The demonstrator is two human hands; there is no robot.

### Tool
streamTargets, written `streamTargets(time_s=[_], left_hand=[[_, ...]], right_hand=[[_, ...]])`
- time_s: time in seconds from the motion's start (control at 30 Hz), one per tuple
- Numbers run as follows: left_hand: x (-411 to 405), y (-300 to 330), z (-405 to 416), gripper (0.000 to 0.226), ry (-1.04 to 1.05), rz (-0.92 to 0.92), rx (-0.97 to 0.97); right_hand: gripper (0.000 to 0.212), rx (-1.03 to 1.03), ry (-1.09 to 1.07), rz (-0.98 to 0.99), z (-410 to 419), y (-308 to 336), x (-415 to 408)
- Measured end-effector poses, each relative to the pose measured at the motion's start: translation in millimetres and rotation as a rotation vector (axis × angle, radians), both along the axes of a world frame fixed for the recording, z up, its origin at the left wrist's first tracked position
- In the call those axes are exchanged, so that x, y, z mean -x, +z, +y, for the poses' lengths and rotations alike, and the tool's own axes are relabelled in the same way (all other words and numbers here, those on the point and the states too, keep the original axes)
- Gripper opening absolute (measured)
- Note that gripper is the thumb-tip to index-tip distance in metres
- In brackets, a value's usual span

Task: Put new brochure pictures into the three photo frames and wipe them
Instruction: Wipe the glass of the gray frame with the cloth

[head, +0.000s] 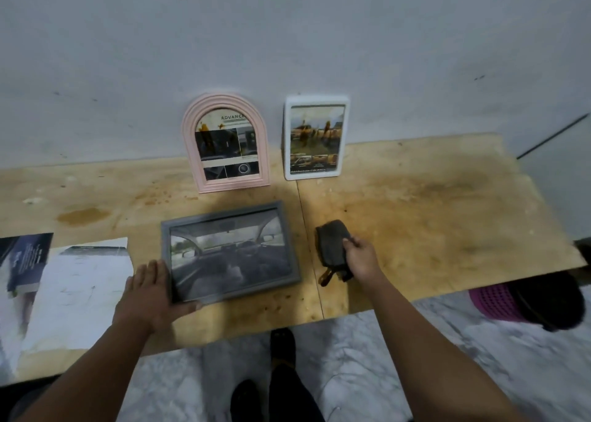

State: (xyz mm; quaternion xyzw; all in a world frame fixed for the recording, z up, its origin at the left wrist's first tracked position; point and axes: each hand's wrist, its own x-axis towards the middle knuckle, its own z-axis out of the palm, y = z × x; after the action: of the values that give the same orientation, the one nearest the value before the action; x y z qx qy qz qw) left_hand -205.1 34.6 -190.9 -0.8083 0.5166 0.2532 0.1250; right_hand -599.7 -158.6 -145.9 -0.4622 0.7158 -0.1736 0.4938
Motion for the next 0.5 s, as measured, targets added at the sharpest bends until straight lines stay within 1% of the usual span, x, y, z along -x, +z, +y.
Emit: streamTargets(time_s=[0.07,0.1,0.13,0.17,0.2,0.23,0.27,0.3,0.33,0.4,0.43,0.5], left_hand=[[0,4,-3,0.146,0.065,0.051,-0.001],[2,7,-5,0.138,0.095,0.076,0.012],[3,10,-5,0.124,0.121,0.107,0.036],[6,11,-6,0.108,0.149,0.150,0.063],[9,16,-6,0.092,0.180,0.189,0.094],[12,19,-7,0.080,0.210,0.219,0.126],[16,23,-9,0.068,0.242,0.237,0.162],[19,28,-11,0.057,0.283,0.252,0.205],[23,32,-14,0.049,0.337,0.267,0.238],[29,39,-23,0.044,0.500,0.313,0.271],[31,39,-27,0.044,0.605,0.341,0.274],[32,37,-31,0.056,0.802,0.456,0.278]], right_hand=[[0.035,0.014,0.239,0.356,2,-13,7],[0.040,0.007,0.274,0.492,5,-17,11],[0.042,0.032,0.261,0.570,8,-18,13],[0.043,0.107,0.239,0.598,13,-15,14],[0.042,0.222,0.232,0.577,14,-12,11],[0.041,0.326,0.246,0.509,14,-10,7],[0.038,0.382,0.271,0.405,14,-4,-1],[0.036,0.378,0.300,0.289,11,1,-14],[0.036,0.302,0.347,0.199,9,2,-28],[0.044,0.038,0.430,0.060,5,2,-58],[0.047,-0.089,0.438,-0.016,3,-3,-71],[0.045,-0.227,0.374,-0.133,3,-12,-89]])
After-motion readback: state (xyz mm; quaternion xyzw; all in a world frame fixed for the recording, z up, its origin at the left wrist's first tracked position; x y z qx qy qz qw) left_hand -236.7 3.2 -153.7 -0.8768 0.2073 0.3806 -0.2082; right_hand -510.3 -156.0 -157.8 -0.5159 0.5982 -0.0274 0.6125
